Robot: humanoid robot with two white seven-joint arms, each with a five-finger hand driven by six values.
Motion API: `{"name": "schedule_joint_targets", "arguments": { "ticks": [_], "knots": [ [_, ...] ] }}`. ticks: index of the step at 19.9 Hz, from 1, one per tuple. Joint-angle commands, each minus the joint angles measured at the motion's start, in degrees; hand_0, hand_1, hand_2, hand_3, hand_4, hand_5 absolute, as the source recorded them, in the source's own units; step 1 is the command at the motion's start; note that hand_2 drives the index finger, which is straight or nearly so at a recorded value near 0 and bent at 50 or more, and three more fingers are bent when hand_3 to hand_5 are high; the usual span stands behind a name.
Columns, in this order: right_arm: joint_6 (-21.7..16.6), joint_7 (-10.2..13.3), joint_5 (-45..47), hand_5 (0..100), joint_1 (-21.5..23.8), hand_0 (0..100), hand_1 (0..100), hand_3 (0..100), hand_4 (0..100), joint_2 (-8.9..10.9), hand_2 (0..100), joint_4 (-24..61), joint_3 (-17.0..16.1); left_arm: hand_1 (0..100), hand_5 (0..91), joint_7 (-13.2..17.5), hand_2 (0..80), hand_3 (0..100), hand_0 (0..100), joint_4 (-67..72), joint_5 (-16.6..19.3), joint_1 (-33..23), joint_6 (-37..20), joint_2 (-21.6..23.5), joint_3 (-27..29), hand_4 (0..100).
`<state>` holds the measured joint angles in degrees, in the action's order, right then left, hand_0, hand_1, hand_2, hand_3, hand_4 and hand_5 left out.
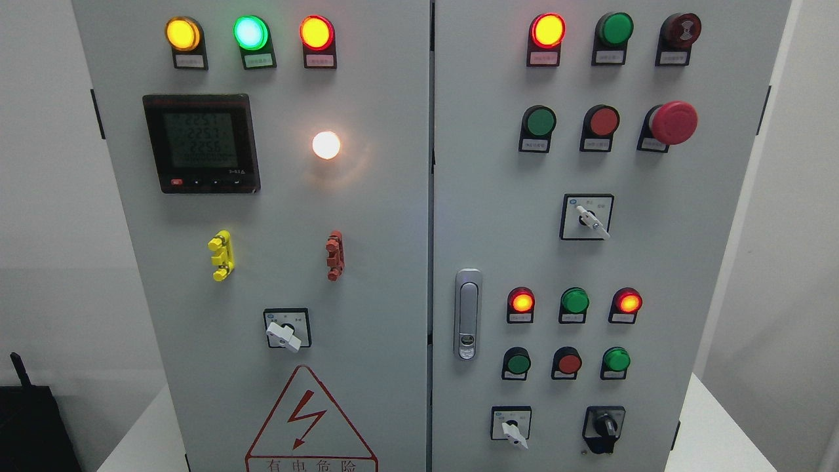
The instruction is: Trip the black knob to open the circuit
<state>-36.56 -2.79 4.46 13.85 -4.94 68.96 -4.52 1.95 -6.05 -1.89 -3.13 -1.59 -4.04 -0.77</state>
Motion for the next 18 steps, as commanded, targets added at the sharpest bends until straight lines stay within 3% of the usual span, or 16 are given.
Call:
{"name": "schedule_joint_targets", "arguments": {
  "ticks": [1,7,10,13,18],
  "knots": [
    [-0.27,1.03,0.20,92,-0.23,86,80,99,89,-0.07,0,2.93,-0.06,39,0.0,-0.01,0.0,0,12,-0.01,-0.14,0.23,-0.08,-0.09,0.07,0],
    [0.43,1.21,0.29,96,-0.40,94,84,100,95,-0.15,0,7.67,0.21,39,0.0,-0.01,0.0,0,12,-0.01,-0.14,0.14,-0.08,-0.09,0.07,0],
    [2.28,1.21,0.29,96,-0.49,96,86,100,96,-0.33,0,10.48,0.21,39,0.0,-0.01,0.0,0,12,-0.01,-0.14,0.14,-0.08,-0.09,0.07,0],
    [3.51,1.21,0.29,97,-0.66,98,86,100,97,-1.91,0,13.64,0.47,39,0.0,-0.01,0.0,0,12,-0.01,-0.14,0.14,-0.08,-0.09,0.07,0],
    [7.11,1.21,0.29,97,-1.36,100,88,100,98,-1.91,0,18.75,0.65,39,0.0,-0.01,0.0,0,12,-0.01,-0.14,0.14,-0.08,-0.09,0.07,0]
  ]
}}
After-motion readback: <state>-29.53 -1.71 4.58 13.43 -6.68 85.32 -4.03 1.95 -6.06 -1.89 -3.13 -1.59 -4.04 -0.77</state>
